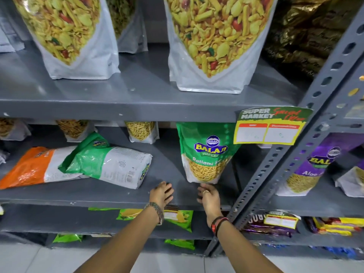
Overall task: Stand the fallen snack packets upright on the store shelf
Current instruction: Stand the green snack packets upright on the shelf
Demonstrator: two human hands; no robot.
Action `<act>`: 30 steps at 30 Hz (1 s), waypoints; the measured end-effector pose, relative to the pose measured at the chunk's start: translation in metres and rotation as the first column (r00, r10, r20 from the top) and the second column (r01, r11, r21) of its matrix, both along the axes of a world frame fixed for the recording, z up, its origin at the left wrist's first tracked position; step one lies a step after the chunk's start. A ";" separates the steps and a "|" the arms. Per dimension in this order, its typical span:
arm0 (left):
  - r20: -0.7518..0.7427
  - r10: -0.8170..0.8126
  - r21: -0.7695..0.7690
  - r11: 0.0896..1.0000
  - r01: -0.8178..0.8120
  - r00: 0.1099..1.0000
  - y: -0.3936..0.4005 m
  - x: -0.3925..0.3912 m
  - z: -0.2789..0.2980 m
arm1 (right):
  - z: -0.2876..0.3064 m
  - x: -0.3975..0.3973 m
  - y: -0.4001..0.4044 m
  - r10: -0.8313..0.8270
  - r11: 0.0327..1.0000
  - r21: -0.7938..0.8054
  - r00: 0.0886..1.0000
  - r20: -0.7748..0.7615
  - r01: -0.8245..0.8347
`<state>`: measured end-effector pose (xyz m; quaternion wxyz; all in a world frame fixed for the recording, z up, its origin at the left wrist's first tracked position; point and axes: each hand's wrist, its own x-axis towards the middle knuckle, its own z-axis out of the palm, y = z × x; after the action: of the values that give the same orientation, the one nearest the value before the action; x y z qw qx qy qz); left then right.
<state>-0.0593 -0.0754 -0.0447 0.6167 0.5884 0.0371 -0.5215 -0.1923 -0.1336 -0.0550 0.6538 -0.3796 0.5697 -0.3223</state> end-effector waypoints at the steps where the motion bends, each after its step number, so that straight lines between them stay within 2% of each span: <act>1: 0.032 0.051 0.022 0.998 -0.052 0.998 0.014 0.006 -0.003 | 0.001 0.009 0.002 0.047 0.999 -0.016 0.999 -0.004 -0.047; 6: 0.051 0.187 0.076 0.979 -0.191 0.981 0.074 0.056 -0.014 | 0.010 0.069 0.005 0.261 0.955 -0.120 0.962 -0.082 -0.270; 9: 0.055 0.319 0.072 0.944 -0.323 0.946 0.096 0.094 -0.009 | 0.024 0.114 0.003 0.346 0.881 -0.236 0.899 -0.268 -0.410; 12: -0.019 0.327 0.014 0.945 -0.327 0.945 0.101 0.128 0.002 | 0.042 0.159 -0.006 0.371 0.738 -0.348 0.778 -0.508 -0.579; 14: -0.022 0.268 0.007 0.963 -0.268 0.963 0.100 0.146 0.012 | 0.051 0.189 -0.011 0.376 0.651 -0.307 0.646 -0.664 -0.694; 17: -0.051 0.156 0.007 0.988 -0.156 0.986 0.099 0.166 0.018 | 0.058 0.231 -0.012 0.435 0.605 -0.142 0.475 -0.765 -0.783; 21: -0.045 0.035 -0.055 0.998 -0.038 0.998 0.098 0.188 0.021 | 0.064 0.258 -0.014 0.463 0.597 -0.006 0.351 -0.814 -0.802; 23: -0.039 0.010 -0.093 0.996 -0.013 0.999 0.101 0.196 0.022 | 0.067 0.258 -0.009 0.469 0.621 -0.021 0.394 -0.790 -0.783; 25: -0.043 -0.015 -0.108 0.994 0.011 0.999 0.109 0.198 0.019 | 0.066 0.251 0.004 0.468 0.669 -0.099 0.521 -0.714 -0.736; 27: -0.019 -0.041 -0.103 0.994 0.039 0.999 0.117 0.200 0.016 | 0.060 0.240 0.015 0.432 0.756 -0.161 0.670 -0.604 -0.634; 30: 0.114 -0.052 -0.095 0.993 0.063 0.992 0.117 0.211 0.014 | 0.053 0.221 0.030 0.355 0.914 -0.040 0.845 -0.400 -0.403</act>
<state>0.1519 0.0419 -0.0305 0.6307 0.5864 -0.0403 -0.5067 0.0286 -0.1038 -0.0019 0.5555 -0.5797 0.5794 -0.1403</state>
